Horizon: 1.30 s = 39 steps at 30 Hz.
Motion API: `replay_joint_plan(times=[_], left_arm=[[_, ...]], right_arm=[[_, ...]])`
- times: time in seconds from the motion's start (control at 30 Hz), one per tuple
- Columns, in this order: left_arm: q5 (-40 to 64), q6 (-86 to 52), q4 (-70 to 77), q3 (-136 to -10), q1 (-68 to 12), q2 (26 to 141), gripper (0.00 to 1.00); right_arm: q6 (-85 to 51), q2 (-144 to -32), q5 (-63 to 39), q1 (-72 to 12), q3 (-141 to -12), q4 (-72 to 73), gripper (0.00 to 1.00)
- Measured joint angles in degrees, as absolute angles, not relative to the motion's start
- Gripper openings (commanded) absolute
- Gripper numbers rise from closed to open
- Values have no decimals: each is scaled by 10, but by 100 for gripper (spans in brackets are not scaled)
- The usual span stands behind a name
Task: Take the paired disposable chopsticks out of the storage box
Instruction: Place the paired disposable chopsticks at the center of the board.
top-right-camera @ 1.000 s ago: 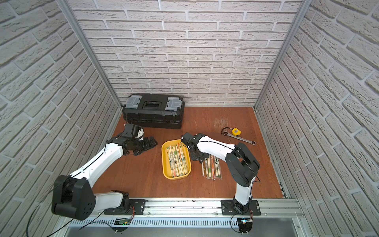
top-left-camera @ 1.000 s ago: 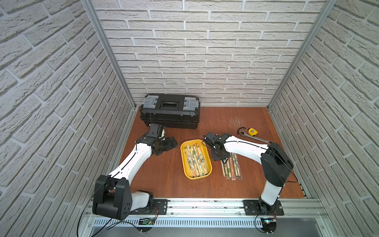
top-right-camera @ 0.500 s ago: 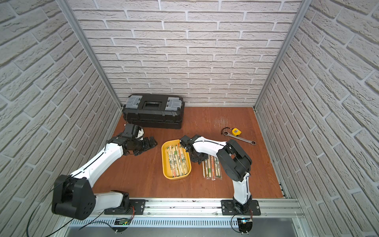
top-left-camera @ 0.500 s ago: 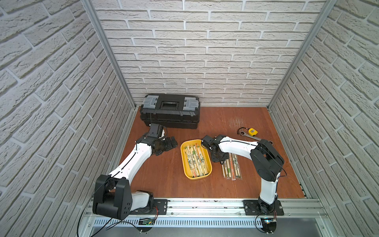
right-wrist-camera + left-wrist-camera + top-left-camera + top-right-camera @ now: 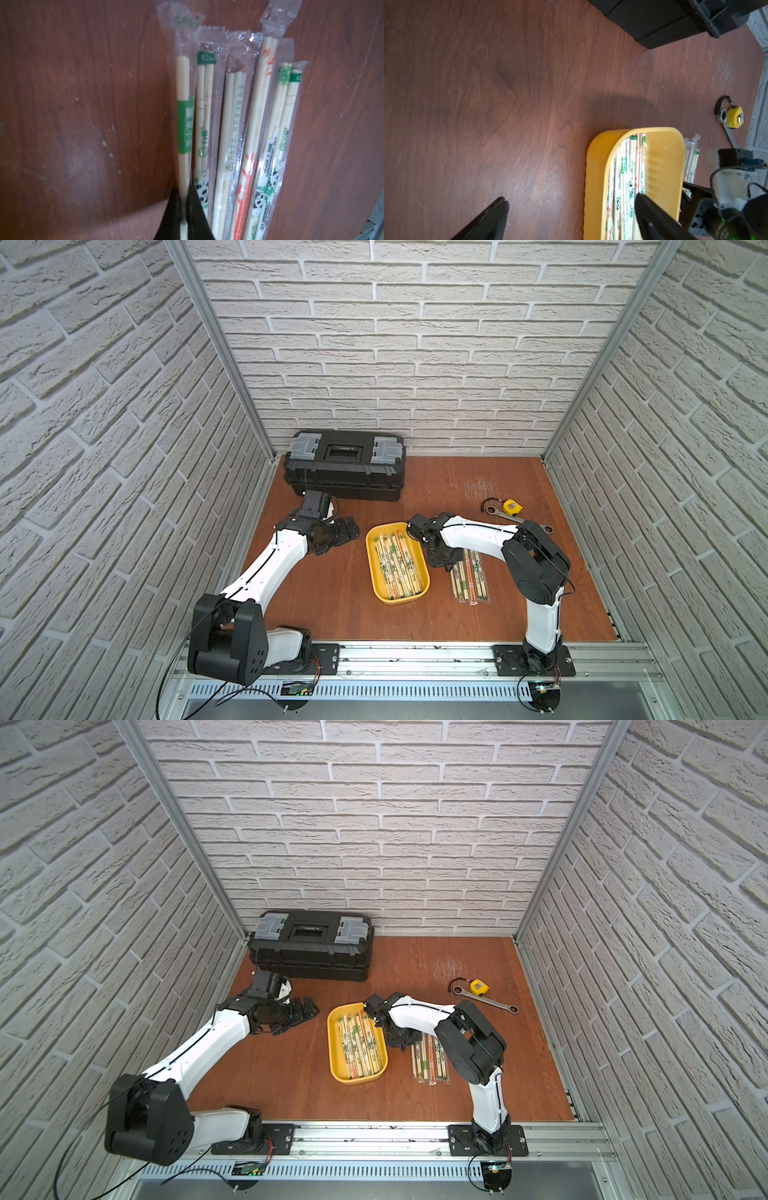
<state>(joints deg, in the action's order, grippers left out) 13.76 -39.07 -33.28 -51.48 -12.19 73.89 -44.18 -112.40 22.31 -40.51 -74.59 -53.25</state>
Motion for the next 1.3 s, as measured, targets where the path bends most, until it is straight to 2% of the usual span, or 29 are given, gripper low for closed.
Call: replay_joint_plan(times=[0.17,1.1,1.23,1.3], left_arm=[[138,-390,-333,-515,-122,739,98],[138,-390,-333,-515,-122,739,98],[138,-389,-333,-515,-122,739,98],[138,-388,-333,-515,-122,739,98]], right_arm=[[-442,-1124,222,-405,-746,-532,19],[-431,-1119,218,-390,-746,-532,19],[-422,-1088,198,-389,-746,-524,30],[-416,-1067,188,-389,-746,-519,31]])
